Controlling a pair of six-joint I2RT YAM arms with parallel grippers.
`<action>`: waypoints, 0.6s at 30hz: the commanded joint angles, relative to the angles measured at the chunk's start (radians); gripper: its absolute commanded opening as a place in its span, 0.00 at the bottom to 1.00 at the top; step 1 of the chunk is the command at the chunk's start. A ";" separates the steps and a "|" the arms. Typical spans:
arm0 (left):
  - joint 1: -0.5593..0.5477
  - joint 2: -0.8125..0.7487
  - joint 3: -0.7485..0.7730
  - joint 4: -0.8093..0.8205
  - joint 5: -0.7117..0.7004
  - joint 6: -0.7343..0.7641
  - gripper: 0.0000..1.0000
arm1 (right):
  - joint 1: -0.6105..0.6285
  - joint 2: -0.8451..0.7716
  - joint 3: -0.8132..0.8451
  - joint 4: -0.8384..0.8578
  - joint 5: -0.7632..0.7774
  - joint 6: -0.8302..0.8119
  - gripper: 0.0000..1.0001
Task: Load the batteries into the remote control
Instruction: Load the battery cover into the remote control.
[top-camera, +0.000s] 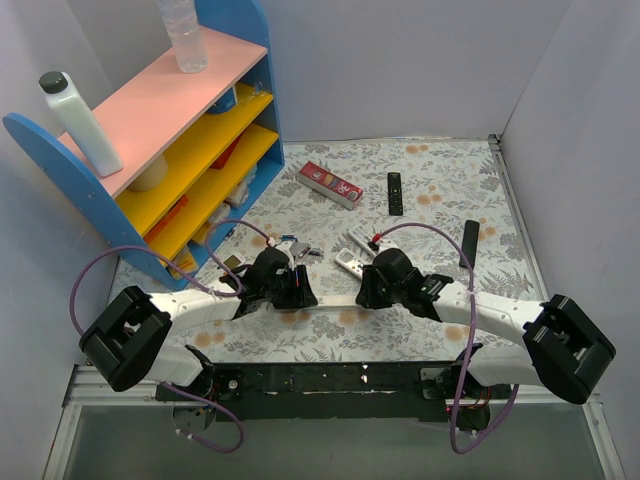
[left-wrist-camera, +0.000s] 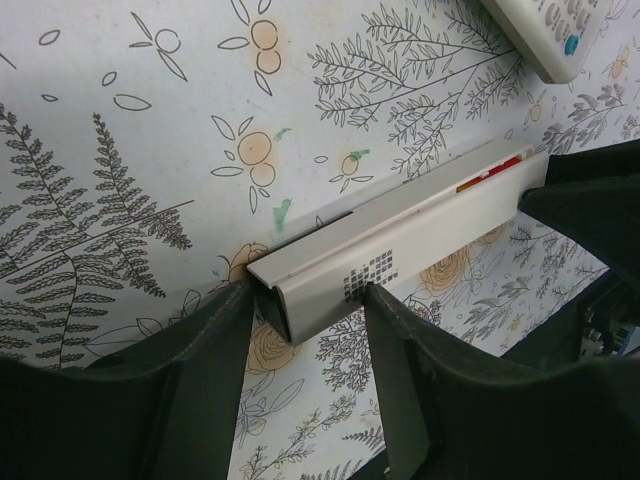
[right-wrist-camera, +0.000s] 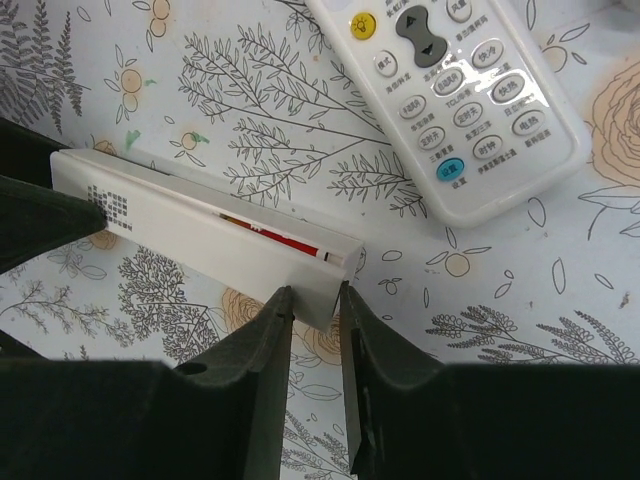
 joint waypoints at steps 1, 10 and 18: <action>-0.005 -0.035 -0.024 0.009 -0.015 -0.004 0.48 | -0.015 0.055 -0.002 -0.090 -0.043 -0.047 0.30; -0.005 -0.033 -0.033 0.014 -0.010 -0.013 0.37 | -0.018 0.098 0.038 -0.132 -0.046 -0.078 0.32; -0.005 -0.007 -0.041 0.042 0.014 -0.013 0.27 | -0.016 0.171 0.083 -0.178 -0.065 -0.115 0.32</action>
